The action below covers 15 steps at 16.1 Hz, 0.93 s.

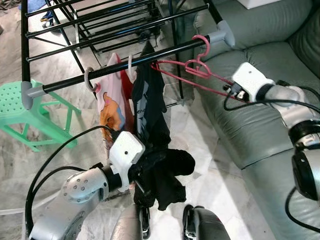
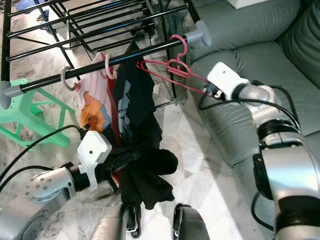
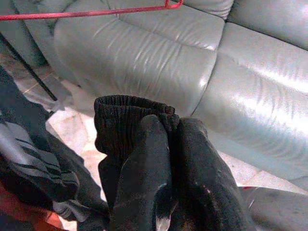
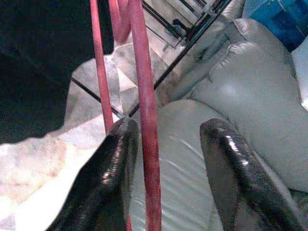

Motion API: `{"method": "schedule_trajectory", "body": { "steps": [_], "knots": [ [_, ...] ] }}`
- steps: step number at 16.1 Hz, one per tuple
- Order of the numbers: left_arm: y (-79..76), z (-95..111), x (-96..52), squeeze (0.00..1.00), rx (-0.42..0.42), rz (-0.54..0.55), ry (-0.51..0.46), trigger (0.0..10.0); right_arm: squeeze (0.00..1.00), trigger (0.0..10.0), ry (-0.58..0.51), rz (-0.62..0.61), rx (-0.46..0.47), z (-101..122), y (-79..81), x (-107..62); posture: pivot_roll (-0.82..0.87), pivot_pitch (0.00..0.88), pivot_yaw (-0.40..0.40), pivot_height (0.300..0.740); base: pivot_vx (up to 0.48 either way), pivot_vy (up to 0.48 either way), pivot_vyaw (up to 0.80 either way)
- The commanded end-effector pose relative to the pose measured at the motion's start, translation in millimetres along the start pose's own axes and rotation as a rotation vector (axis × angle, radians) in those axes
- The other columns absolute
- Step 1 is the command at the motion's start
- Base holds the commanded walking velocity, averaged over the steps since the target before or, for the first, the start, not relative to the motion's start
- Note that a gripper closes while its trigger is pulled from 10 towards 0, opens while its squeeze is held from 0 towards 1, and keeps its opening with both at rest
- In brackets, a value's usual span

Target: Hang hanger

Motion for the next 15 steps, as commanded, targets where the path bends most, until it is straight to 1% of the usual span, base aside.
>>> {"method": "schedule_trajectory", "body": {
  "steps": [1,5,9,11,14,15],
  "knots": [
    [-1.4,-0.4,-1.4,0.0,0.009,-0.005,0.002,10.0,0.0,0.0,-0.01,0.013,0.024,5.2,0.1,2.5,0.17,0.211,0.082,0.74,0.0,0.0,0.0],
    [-2.0,-2.5,-1.1,0.0,0.01,-0.011,0.008,10.0,0.0,0.0,-0.02,0.042,0.044,11.1,7.1,8.6,0.17,0.205,0.073,0.74,0.0,0.0,0.0],
    [1.6,-2.2,-1.0,0.0,0.015,0.003,0.007,10.0,0.0,0.0,-0.027,0.061,0.083,11.2,14.3,12.1,0.18,0.198,0.066,0.74,0.0,0.0,0.0],
    [3.0,-2.6,0.2,0.0,0.014,0.007,0.006,10.0,0.0,0.0,-0.026,0.064,0.081,9.2,16.3,11.9,0.17,0.194,0.062,0.74,0.0,0.0,0.0],
    [3.5,-2.2,4.6,0.0,0.014,0.009,-0.004,10.0,0.0,0.0,-0.048,0.032,0.129,5.5,15.2,9.8,0.16,0.185,0.058,0.74,0.0,0.0,0.0],
    [3.4,-2.6,7.7,0.0,0.012,0.009,-0.011,10.0,0.0,0.0,-0.063,0.007,0.164,2.4,14.2,8.1,0.14,0.175,0.055,0.74,0.0,0.0,0.0]
  ]
}}
Point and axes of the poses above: a point about 5 cm out from each wrist's last joint towards the gripper, its own x axis pointing out of the wrist towards the gripper, its own z axis along the axis of the wrist's last joint, y = z × x, the point moved 2 cm from there along x, pointing out of the wrist towards the gripper, and after that the axes turned 4 degrees about x, right-handed, at the moved point
